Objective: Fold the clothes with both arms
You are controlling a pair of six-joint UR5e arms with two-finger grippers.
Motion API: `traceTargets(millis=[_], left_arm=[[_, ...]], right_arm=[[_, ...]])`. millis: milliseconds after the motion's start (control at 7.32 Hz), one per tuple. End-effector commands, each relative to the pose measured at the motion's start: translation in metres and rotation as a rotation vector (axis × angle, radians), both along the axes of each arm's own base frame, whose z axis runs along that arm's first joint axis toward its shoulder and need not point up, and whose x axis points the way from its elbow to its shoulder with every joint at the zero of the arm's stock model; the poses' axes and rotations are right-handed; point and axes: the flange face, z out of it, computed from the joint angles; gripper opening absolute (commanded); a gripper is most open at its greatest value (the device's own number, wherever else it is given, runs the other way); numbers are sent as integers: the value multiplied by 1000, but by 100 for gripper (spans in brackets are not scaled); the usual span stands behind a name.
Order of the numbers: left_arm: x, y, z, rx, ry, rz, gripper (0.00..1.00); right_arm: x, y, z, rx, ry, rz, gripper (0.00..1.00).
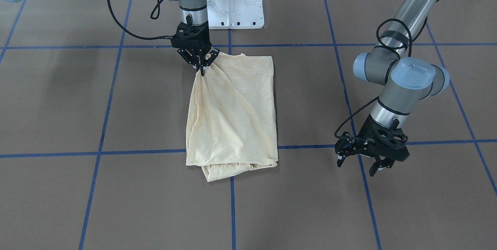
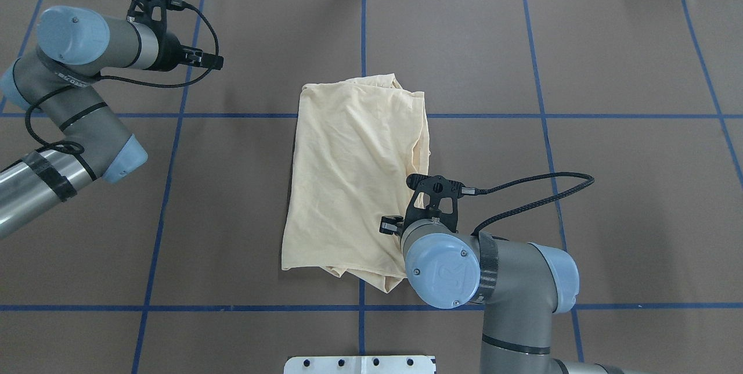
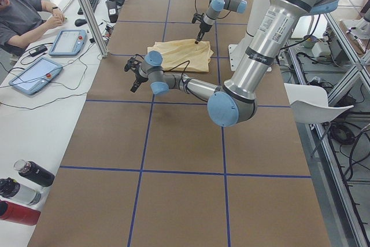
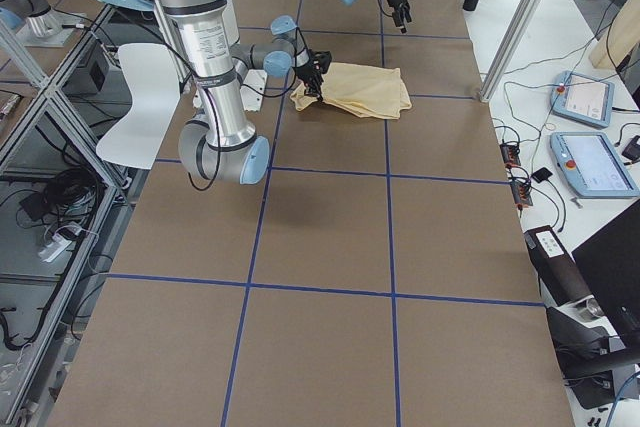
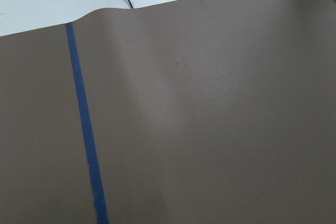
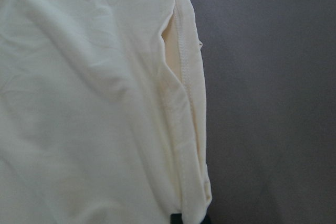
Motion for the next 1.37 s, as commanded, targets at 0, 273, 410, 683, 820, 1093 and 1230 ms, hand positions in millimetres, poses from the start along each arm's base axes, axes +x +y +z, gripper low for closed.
traceTargets(millis=[0,273,410,683,820,1093,1230], left_arm=[[6,29,-25,-66,105,40,100],[39,110,-56,-150,233,97,100],[57,165,-71,-226,287,136,100],[84,271,-93,-343,290,144,100],[98,314,-105,-419,261,138,100],[129,356,-107,-496,263,123,95],[133,356,-110,-498,266,124,79]], right_arm=[[19,-23,-2,38,17,-8,100],[42,-25,8,55,19,-25,100],[57,-20,7,60,2,-26,100],[60,-19,4,62,-5,-26,100],[60,-19,3,62,-6,-26,100],[60,-19,3,64,-8,-24,100],[59,-19,2,64,-9,-24,100]])
